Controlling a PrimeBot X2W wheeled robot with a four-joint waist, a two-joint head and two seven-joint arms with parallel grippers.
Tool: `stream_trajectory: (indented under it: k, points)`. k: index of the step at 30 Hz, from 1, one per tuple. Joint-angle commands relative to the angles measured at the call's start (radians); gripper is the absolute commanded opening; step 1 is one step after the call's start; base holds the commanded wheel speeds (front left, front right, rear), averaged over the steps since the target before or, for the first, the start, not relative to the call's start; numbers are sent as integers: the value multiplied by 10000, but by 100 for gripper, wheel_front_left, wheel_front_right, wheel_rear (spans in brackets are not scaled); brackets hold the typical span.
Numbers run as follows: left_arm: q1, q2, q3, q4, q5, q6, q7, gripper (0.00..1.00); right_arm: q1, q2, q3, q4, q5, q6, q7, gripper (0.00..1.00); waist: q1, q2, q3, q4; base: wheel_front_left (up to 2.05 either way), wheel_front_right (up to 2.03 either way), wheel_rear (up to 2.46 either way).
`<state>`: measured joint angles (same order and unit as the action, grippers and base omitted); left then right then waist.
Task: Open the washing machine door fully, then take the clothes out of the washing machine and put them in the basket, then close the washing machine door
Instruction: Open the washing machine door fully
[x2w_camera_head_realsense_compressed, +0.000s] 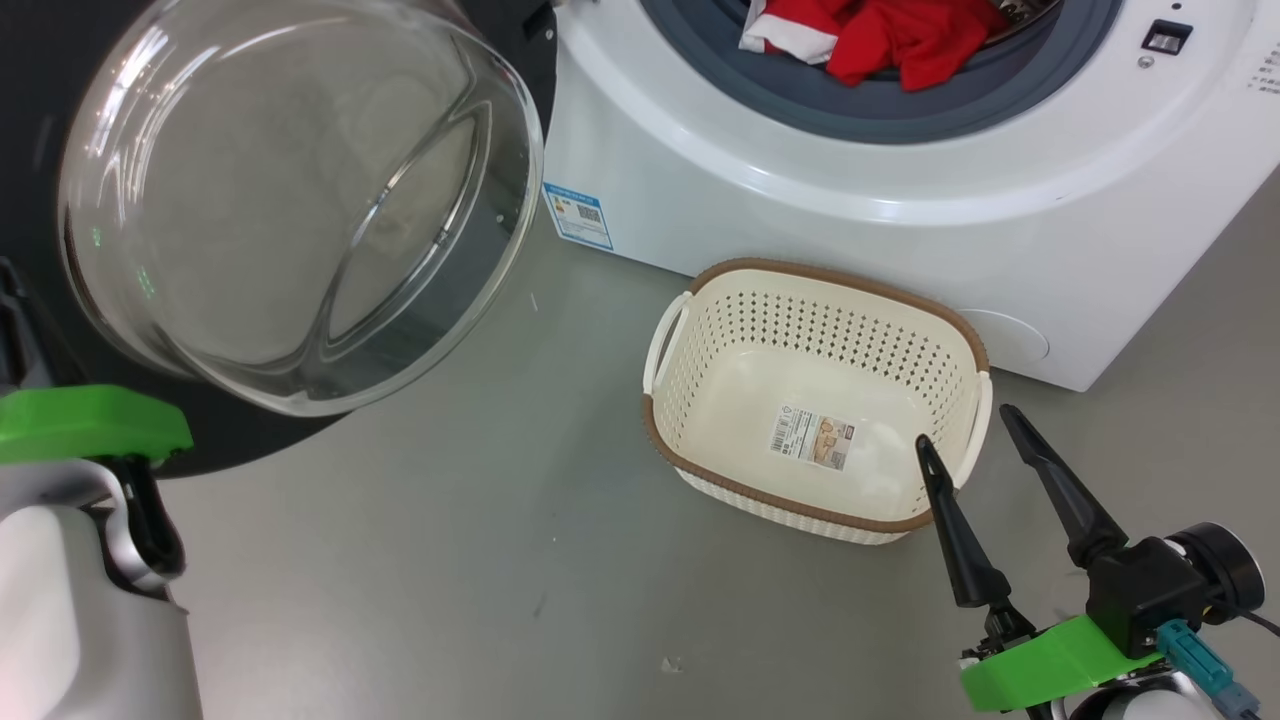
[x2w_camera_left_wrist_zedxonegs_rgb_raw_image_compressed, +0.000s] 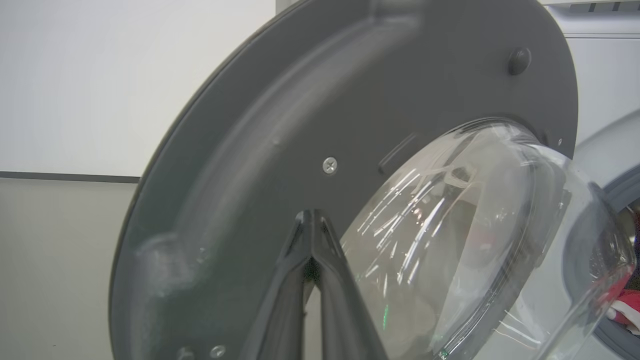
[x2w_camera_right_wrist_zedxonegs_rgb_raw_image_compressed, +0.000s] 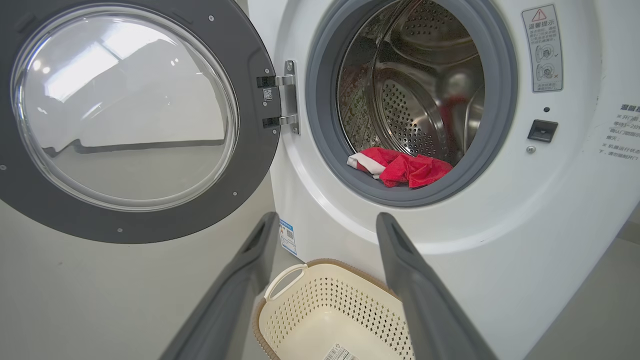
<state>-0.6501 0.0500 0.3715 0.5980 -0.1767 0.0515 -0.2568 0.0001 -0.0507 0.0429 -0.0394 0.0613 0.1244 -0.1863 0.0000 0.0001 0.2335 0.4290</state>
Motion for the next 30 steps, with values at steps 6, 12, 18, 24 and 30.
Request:
stream_trajectory:
  k: [6,12,18,24,30]
  points:
    - [892,118,66,-1804,161,-285,-49,100,-279,5,148,-32,292,63,-316,100,0,-1,-293,-147,0,0,0]
    - [1866,13,-567,-3511,-204,-373,-49,100,-327,5,-86,177,546,63,-532,100,0,-1,-561,-425,0,0,0]
    - [2944,6,-2016,-4889,-977,-79,-49,100,-331,5,-318,423,828,63,-686,100,0,-1,-857,-842,0,0,0]
    - [3644,4,-3250,-5376,-662,-42,-49,100,-301,5,-611,602,1019,63,-746,100,0,-1,-1125,-1490,0,0,0]
    - [3876,4,-3746,-5392,-625,-388,-49,100,-292,5,-911,519,1096,63,-752,100,0,-1,-1273,-2110,0,0,0]
